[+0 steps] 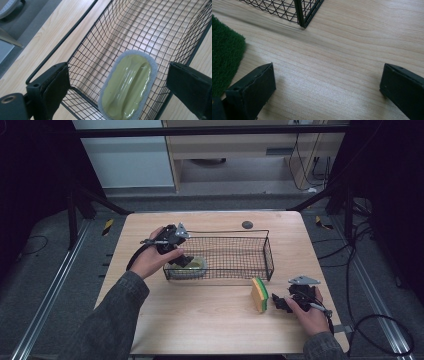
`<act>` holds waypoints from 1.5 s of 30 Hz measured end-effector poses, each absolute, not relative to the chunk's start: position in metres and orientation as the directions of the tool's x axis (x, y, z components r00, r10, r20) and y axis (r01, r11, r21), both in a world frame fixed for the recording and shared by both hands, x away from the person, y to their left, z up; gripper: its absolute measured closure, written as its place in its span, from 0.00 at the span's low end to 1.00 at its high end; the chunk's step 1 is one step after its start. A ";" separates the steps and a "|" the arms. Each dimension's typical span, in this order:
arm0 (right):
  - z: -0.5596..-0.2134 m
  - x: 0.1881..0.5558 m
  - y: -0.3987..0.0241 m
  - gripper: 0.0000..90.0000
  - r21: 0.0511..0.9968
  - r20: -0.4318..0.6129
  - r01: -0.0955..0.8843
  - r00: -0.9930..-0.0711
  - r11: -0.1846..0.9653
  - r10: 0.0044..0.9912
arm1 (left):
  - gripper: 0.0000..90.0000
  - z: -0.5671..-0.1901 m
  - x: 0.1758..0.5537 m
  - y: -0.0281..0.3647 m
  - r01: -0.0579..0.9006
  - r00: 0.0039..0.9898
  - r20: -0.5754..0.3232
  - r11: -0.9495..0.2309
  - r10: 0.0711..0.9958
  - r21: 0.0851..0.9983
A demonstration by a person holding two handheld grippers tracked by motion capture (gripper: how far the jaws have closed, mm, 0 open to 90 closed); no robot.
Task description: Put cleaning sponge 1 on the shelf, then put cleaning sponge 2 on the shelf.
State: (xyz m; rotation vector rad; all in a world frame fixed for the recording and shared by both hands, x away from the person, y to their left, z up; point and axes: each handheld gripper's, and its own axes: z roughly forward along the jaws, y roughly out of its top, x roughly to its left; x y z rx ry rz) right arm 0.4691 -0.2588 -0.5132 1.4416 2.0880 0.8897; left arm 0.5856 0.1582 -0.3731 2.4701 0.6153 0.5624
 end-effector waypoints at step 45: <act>-0.381 0.441 -0.250 0.23 0.654 -0.060 0.715 -0.273 0.245 0.960 | 0.07 -0.488 0.484 0.287 0.612 0.483 0.074 -0.397 0.872 0.684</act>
